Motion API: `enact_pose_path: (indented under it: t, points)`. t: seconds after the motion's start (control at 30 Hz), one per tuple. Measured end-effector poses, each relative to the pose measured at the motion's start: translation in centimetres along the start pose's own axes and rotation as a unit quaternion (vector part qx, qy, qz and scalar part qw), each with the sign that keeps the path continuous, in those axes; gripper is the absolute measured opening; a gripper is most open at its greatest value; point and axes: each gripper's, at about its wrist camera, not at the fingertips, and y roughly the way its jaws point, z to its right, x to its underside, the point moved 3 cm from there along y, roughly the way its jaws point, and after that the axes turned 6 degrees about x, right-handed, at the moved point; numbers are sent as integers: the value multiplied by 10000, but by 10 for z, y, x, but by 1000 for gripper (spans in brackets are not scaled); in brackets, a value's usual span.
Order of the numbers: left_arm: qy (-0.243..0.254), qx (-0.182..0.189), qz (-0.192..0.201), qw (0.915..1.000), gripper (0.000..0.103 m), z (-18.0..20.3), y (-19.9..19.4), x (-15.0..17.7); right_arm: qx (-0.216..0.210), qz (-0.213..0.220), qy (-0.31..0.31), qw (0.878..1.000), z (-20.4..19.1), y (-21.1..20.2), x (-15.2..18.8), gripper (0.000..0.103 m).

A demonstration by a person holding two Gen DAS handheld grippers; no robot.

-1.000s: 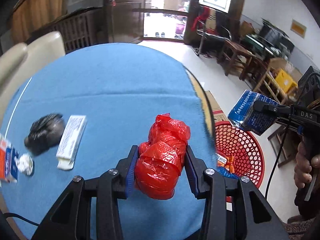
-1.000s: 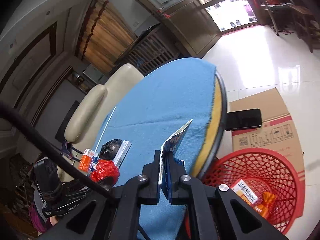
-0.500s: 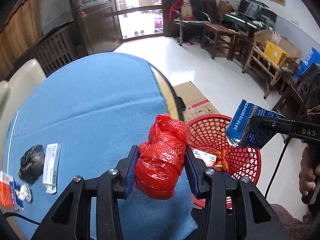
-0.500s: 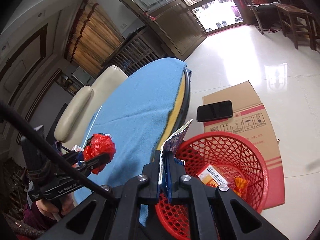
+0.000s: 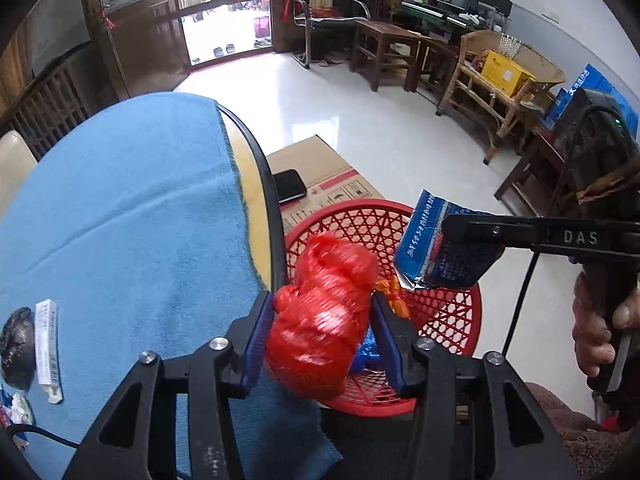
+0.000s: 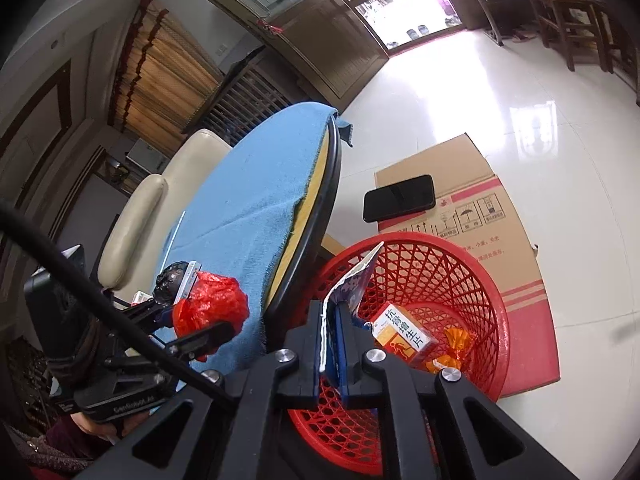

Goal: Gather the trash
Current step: 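Open both tools over the red wastebasket to drop the red bag and blue packet, then move both tools back over the table and grasp the white medicine box with the right tool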

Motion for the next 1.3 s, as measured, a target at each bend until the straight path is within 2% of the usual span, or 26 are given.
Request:
enact_pose_path:
  t: [0.17, 0.3, 0.47, 0.8, 0.9, 1.03, 1.13, 1.23, 1.3]
  points:
    - [-249, 254, 51, 9994, 63, -8, -3, 3, 57, -297, 309, 9991, 9, 8, 0, 9]
    - [-352, 198, 166, 9990, 63, -18, -9, 7, 72, -410, 389, 9984, 9, 13, 1, 9]
    - [-727, 54, 277, 9970, 64, -43, -19, 18, 55, -457, 230, 9987, -3, 16, -3, 9]
    - [-1538, -476, 646, 9848, 64, -100, -54, 51, -239, 155, -242, 9993, -36, -3, -13, 10]
    - [-1701, -672, 720, 9805, 64, -113, -64, 66, -263, 156, -181, 9994, -37, -4, -13, 21]
    - [-2014, -968, 682, 9723, 64, -131, -76, 98, -634, 297, -214, 9973, -44, -6, -10, 21]
    - [-2380, -1152, 686, 9620, 64, -148, -89, 126, -898, 465, -368, 9942, -59, -6, -11, 21]
    - [-2749, -1400, 738, 9484, 64, -170, -108, 154, -952, 667, -854, 9895, -94, -7, -19, 21]
    - [-2915, -1599, 792, 9398, 64, -186, -123, 166, -949, 970, -1331, 9818, -127, -13, -29, 21]
